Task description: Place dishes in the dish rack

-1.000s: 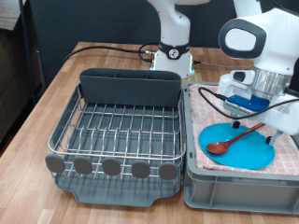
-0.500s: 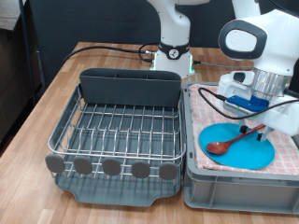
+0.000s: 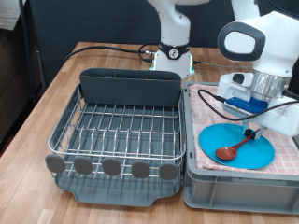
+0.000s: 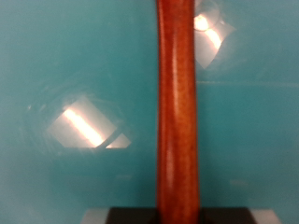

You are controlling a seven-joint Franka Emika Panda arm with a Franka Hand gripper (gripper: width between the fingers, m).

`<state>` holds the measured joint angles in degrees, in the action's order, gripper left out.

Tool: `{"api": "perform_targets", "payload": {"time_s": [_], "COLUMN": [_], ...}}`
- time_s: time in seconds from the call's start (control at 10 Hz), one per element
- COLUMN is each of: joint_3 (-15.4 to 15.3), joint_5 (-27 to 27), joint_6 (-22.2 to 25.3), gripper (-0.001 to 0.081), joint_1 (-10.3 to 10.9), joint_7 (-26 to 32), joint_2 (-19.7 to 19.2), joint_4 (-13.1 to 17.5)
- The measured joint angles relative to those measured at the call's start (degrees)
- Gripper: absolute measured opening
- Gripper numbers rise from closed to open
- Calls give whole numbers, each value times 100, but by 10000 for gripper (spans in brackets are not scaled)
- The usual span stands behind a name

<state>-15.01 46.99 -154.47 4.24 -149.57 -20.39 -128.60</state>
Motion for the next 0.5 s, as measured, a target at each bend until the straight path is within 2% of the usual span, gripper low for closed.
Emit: {"api": "perform_targets", "payload": {"time_s": [0.3, 0.5], "joint_3": [-89, -242], "joint_5": [-188, -719], "joint_6": [222, 491], "gripper": [97, 97], "joint_1": [-6, -61], "joint_7": [39, 357], "joint_2": [310, 737], "joint_4": [-32, -127]}}
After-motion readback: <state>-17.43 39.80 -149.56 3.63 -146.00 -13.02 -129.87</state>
